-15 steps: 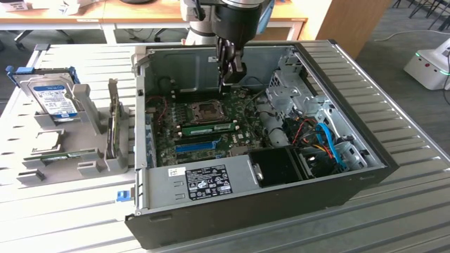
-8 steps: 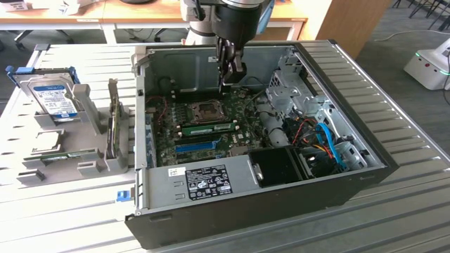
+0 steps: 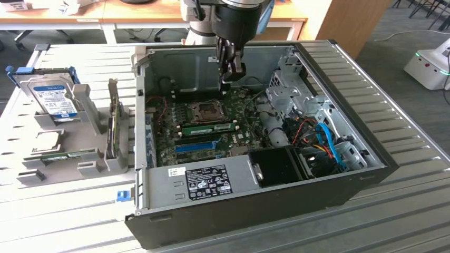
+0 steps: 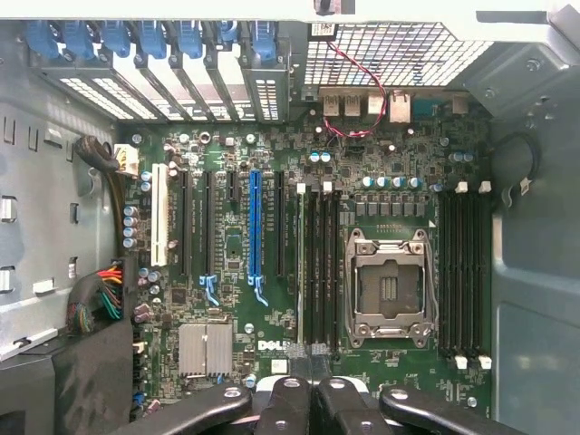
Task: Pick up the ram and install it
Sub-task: 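Press down the ram until it locks into place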
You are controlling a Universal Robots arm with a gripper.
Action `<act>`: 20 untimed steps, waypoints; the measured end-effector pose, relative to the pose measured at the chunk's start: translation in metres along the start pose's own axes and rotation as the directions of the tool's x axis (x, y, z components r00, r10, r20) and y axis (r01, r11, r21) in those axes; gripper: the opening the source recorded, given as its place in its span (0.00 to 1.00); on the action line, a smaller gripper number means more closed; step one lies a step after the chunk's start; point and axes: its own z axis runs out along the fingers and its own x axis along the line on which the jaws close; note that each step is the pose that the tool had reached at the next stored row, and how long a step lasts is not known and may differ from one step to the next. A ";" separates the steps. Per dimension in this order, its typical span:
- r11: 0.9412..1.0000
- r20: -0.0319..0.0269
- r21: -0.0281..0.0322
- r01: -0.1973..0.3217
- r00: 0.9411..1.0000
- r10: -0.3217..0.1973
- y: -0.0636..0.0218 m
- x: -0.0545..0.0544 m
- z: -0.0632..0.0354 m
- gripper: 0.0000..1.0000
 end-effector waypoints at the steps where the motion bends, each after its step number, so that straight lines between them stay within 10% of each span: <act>1: 1.000 0.000 0.000 0.000 1.000 0.000 0.0000 0.000 0.0000 0.11; 20: 1.000 0.000 0.000 0.000 1.000 0.000 -0.0084 0.000 -0.0002 0.11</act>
